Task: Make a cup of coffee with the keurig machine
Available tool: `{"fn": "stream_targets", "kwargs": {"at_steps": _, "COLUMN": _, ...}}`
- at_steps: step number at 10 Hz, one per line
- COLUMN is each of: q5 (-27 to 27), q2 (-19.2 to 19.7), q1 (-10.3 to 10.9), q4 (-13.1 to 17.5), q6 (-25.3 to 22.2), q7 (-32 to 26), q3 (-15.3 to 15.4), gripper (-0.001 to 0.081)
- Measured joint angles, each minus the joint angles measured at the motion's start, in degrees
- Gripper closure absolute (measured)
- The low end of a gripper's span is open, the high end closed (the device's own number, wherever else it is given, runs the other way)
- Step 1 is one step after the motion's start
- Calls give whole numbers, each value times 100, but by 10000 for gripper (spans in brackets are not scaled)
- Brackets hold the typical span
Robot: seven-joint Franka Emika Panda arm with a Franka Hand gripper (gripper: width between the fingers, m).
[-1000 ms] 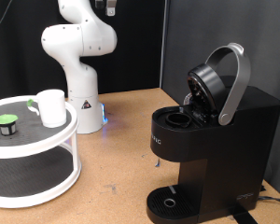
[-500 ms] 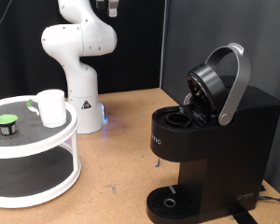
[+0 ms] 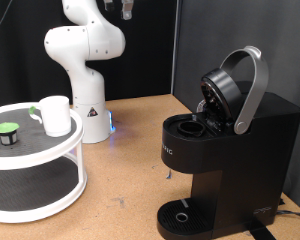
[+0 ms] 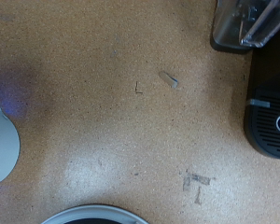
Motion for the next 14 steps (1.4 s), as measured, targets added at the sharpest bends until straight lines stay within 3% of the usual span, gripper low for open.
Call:
{"fn": "stream_targets", "kwargs": {"at_steps": 4, "q5": -73, "q2": 63, "q1": -25, "q4": 77, "q6": 99, "q7": -6, "q3": 1, "gripper": 1}}
{"fn": "stream_targets", "kwargs": {"at_steps": 7, "q5": -557, "q2": 565, "q1": -189, "q4": 656, "q6": 86, "q7": -7, "q3": -12, "gripper": 1}}
{"fn": "stream_targets", "kwargs": {"at_steps": 9, "q5": -412, "q2": 922, "q1": -213, "q4": 1018, "q6": 85, "q7": -18, "q3": -167, "gripper": 1}}
{"fn": "stream_targets", "kwargs": {"at_steps": 14, "q5": -773, "q2": 785, "q1": -253, "q4": 897, "q6": -255, "q7": -363, "q3": -257, "gripper": 1}}
